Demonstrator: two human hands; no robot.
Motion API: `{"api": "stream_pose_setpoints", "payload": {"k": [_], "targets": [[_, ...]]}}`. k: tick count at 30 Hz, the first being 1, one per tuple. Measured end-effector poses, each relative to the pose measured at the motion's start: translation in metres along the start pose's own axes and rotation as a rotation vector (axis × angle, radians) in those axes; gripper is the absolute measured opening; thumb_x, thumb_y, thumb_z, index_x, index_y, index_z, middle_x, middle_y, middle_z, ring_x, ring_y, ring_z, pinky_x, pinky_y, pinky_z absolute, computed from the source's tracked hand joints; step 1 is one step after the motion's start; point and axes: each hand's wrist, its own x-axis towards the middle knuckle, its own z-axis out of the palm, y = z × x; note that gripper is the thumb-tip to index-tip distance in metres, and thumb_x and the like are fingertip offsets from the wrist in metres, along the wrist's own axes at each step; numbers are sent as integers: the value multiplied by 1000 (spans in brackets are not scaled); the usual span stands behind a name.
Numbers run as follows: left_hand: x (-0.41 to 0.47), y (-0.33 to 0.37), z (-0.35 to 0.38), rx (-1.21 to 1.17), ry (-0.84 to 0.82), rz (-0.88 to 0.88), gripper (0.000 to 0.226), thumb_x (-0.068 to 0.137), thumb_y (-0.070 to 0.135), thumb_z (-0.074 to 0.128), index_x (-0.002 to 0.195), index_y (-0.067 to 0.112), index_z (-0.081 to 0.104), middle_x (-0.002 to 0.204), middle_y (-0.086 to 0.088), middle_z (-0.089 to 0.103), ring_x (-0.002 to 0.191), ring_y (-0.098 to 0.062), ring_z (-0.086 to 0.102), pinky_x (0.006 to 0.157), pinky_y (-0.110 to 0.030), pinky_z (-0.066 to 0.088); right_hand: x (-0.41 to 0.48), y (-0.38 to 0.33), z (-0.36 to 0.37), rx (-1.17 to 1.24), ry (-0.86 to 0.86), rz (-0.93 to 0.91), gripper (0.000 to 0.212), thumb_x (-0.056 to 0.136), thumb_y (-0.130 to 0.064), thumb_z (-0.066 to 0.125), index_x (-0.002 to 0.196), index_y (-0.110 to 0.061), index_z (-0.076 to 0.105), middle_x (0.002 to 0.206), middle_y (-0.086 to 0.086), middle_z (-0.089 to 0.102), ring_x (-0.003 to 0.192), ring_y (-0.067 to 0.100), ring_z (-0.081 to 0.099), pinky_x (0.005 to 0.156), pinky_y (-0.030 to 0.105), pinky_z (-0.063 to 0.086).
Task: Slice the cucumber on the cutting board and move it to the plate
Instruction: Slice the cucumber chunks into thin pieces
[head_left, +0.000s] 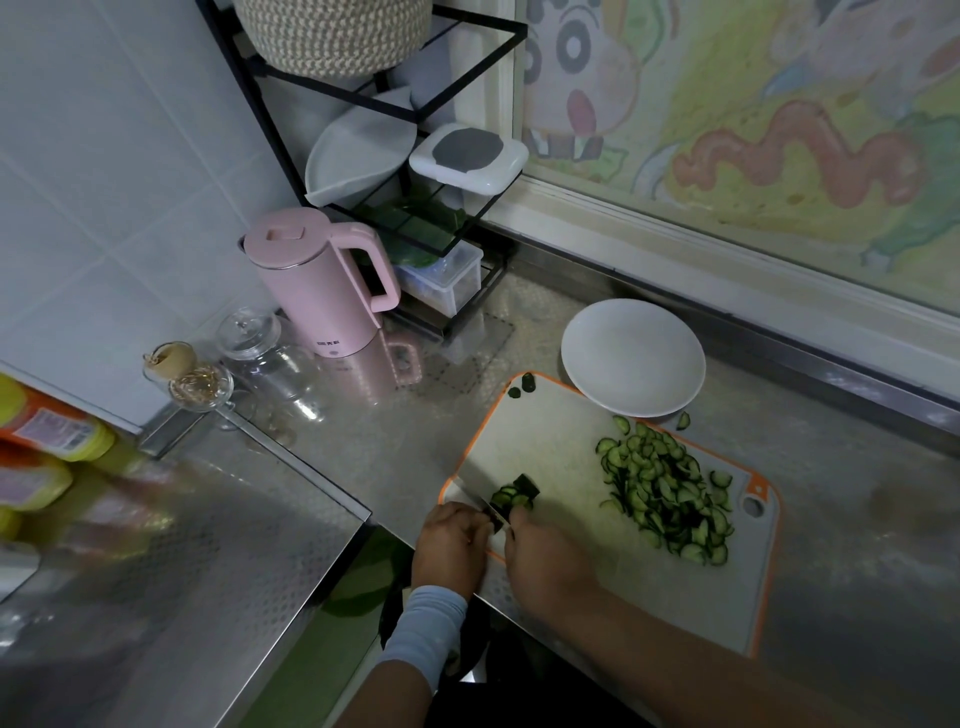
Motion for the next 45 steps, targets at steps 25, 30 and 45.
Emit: {"api": "stream_pose_setpoints", "payload": {"k": [25,30,45], "targets": [[0,5,-2,-66,-6,-93,6,77,15,71,77,19,75,86,5,66,84,-12,56,77,-15,37,2,1,2,-4,-29,-32,28,98,-22,37,124,-12,43,109,8,65,102,25,62,79,32,46],[-2,0,2,-47,16,-81,3,77,17,72,78,19,75,84,5,67,83,-12,58,78,-17,40,-12,10,3,49,20,-12,25,101,-29,31,115,-18,48,99,4,67,93,22,64,72,32,46],[-1,-7,6,-48,49,-41,7,77,16,73,74,22,73,79,10,65,75,-3,51,74,-6,31,-26,18,-3,84,-9,-17,17,100,-25,33,106,-18,47,96,5,65,90,25,63,67,31,43]]}}
